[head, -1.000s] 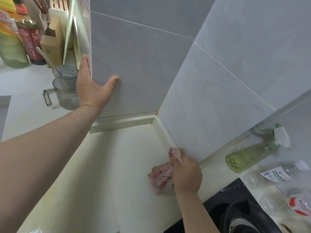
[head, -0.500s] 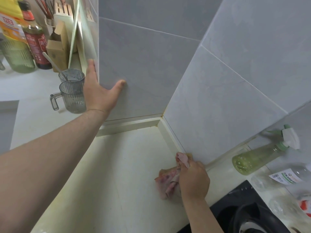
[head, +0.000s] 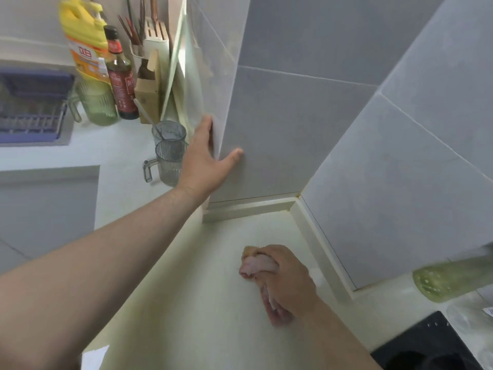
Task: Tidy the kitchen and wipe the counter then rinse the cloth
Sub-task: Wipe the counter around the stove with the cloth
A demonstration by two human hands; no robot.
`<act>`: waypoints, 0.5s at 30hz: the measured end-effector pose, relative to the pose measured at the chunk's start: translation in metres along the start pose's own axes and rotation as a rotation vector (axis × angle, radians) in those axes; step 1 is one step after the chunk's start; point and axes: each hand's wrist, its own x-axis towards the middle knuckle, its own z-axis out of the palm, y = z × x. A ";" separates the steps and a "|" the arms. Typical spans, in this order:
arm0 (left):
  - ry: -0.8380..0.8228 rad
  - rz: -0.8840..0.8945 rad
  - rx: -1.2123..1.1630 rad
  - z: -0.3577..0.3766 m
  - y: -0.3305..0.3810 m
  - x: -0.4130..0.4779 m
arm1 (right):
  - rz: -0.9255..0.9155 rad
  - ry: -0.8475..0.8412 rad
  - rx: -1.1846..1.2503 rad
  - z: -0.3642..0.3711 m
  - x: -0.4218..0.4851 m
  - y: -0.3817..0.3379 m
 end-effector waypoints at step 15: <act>-0.020 -0.419 0.130 -0.189 -0.113 -0.220 | -0.317 0.128 -0.247 0.087 0.043 -0.036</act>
